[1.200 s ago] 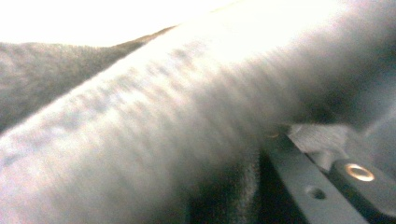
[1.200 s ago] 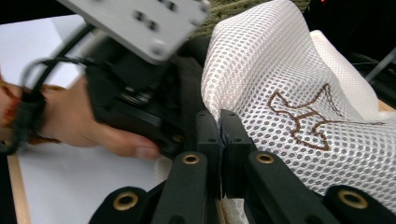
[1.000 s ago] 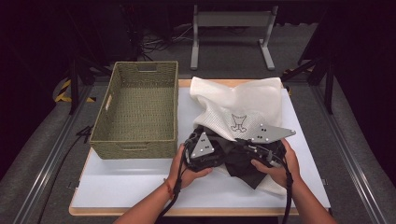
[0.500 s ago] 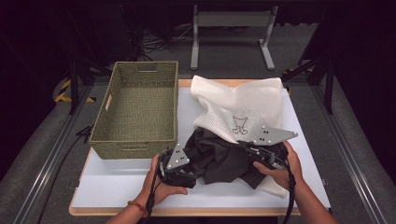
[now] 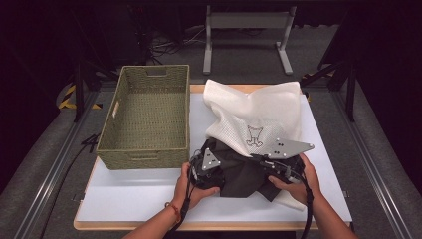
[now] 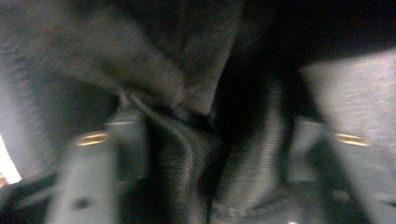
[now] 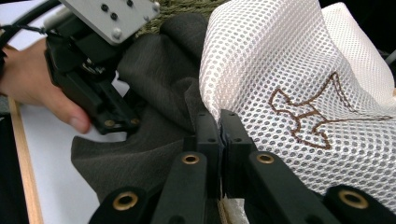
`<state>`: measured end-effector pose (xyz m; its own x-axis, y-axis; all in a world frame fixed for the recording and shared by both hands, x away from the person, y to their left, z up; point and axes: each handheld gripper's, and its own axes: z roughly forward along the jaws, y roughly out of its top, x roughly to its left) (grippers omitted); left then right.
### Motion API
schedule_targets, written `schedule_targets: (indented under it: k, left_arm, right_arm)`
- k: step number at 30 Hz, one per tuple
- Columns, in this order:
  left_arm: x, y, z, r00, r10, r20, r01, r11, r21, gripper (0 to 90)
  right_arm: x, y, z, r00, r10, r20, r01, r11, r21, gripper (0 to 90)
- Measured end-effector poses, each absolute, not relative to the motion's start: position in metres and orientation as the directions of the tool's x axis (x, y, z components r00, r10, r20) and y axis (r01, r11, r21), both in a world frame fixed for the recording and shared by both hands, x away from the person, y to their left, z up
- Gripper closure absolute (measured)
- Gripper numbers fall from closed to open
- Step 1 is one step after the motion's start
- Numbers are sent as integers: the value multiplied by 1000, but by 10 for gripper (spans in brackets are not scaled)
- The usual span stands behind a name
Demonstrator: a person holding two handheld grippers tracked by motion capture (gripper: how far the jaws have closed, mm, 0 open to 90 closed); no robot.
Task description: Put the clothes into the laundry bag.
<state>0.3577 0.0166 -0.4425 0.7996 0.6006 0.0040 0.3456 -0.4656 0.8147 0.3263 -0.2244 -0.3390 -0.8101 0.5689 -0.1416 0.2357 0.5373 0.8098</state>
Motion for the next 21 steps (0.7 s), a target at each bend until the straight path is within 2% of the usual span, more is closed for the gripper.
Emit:
schedule_targets:
  k: [2,5,13,21]
  left_arm:
    - [361,16,-443,809,587,-19,348,-453,821,691]
    - [366,11,-442,827,561,-32,331,-440,835,766]
    - [357,-16,-423,881,472,18,196,-400,895,789]
    - [363,-29,-403,851,525,23,155,-293,943,802]
  right_arm:
    - [326,-225,-340,-810,569,-141,238,539,808,886]
    - [326,-224,-342,-807,573,-146,239,542,805,886]
    - [327,-223,-329,-805,578,-132,231,510,829,886]
    - [321,-218,-314,-823,556,-114,208,482,851,888]
